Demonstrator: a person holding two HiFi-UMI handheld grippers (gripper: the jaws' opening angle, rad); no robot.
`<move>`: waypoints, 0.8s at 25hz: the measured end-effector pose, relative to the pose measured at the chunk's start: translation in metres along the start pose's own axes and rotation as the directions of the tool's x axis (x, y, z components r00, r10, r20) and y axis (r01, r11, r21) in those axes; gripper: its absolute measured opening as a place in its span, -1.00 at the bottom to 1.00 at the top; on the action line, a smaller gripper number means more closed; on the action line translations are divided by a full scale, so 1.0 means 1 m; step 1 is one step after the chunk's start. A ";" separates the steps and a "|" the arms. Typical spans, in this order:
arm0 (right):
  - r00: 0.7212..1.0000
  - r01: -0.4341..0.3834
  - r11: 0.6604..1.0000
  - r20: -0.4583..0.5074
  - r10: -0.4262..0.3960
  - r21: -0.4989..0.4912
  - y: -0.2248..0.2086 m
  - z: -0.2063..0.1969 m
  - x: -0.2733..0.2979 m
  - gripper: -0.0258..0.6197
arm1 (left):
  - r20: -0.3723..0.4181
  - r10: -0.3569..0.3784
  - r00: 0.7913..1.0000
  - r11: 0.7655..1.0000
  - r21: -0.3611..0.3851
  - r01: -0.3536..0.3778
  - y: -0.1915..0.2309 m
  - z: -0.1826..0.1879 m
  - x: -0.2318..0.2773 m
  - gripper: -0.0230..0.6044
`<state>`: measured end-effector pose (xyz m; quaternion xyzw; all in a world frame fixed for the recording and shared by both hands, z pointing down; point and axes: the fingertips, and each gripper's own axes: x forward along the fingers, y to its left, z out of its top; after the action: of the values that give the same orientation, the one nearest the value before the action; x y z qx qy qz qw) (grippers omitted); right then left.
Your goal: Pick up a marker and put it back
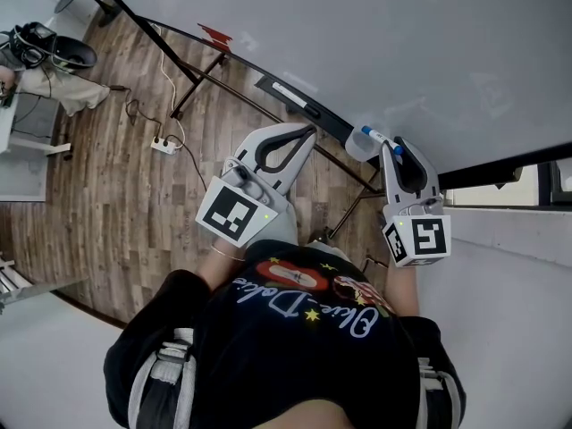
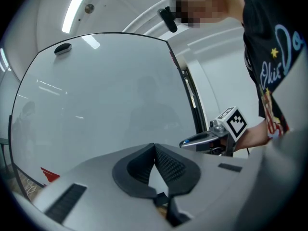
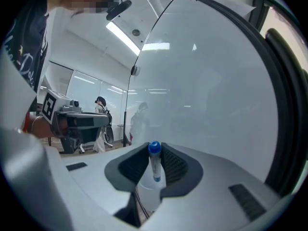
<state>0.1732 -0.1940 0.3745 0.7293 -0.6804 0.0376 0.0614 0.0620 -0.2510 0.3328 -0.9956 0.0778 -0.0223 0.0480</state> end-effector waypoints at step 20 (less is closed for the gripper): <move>0.993 -0.014 1.000 0.121 0.016 -0.019 -0.004 0.056 -0.045 -0.69 | 0.039 -0.008 0.999 1.000 0.007 0.008 -0.023 0.013 0.003 -0.92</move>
<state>0.1724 -0.1573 0.3126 0.7246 -0.6886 -0.0125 0.0265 0.0693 -0.2272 0.3220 -0.9960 0.0726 -0.0034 0.0527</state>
